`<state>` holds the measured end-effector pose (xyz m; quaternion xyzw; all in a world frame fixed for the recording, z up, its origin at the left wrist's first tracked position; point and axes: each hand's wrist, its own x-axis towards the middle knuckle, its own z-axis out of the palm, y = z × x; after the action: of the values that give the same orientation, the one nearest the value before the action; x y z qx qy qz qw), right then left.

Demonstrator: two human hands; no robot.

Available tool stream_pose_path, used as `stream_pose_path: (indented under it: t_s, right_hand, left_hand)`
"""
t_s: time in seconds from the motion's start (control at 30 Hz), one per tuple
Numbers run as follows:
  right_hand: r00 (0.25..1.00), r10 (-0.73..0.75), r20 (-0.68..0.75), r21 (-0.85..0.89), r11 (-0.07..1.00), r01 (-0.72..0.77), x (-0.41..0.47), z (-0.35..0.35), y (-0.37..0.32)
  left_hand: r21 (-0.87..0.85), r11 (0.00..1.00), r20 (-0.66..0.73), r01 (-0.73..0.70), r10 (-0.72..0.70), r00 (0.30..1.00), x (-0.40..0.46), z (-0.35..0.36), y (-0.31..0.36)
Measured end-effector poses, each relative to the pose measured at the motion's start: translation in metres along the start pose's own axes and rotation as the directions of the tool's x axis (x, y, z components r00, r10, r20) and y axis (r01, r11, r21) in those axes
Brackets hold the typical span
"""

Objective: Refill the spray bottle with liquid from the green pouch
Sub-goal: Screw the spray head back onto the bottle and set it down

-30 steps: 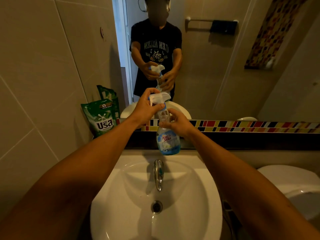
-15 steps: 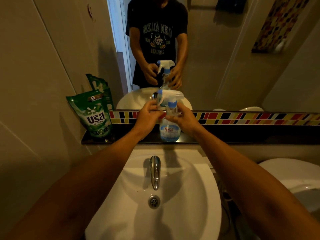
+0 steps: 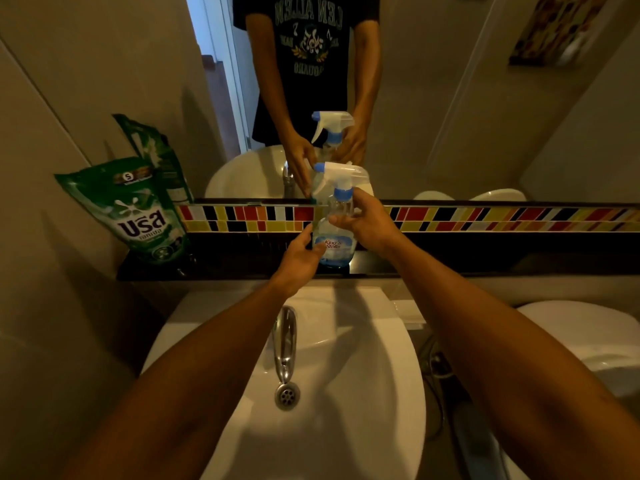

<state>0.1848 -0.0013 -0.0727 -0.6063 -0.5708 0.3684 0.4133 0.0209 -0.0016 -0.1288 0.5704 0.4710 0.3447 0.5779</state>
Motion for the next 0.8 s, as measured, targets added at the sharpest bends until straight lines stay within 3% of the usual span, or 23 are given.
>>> stream_pose_path:
  t_s: [0.23,0.8]
  right_hand:
    - [1.0,0.006,0.024,-0.01,1.0,-0.006,0.01,-0.013,0.004]
    - [0.999,0.047,-0.006,0.056,0.997,-0.046,0.016,-0.022,0.02]
  left_hand:
    - [-0.028,0.999,-0.113,0.037,-0.04,0.993,0.015,0.026,0.0]
    - [-0.006,1.0,-0.1,0.015,-0.016,0.995,0.027,0.04,-0.005]
